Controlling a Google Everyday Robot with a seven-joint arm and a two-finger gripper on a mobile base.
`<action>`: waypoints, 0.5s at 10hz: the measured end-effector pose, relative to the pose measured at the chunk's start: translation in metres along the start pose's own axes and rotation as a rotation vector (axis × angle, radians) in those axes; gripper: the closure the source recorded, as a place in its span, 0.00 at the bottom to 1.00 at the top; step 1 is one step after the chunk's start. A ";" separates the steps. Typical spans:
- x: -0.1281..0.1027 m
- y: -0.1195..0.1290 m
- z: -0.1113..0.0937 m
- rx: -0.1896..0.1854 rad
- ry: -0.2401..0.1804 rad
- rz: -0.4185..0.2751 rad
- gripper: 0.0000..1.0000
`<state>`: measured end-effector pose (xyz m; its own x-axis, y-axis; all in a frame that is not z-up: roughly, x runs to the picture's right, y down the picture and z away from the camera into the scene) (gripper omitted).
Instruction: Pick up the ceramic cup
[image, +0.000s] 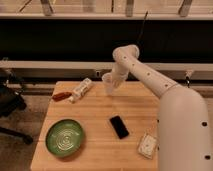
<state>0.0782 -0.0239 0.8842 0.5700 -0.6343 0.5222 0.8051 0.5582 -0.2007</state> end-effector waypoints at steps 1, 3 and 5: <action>0.001 -0.001 -0.010 0.006 0.010 -0.003 1.00; 0.003 -0.001 -0.026 0.010 0.028 -0.011 1.00; 0.003 -0.004 -0.039 0.018 0.044 -0.018 1.00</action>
<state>0.0833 -0.0489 0.8544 0.5627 -0.6671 0.4882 0.8122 0.5561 -0.1762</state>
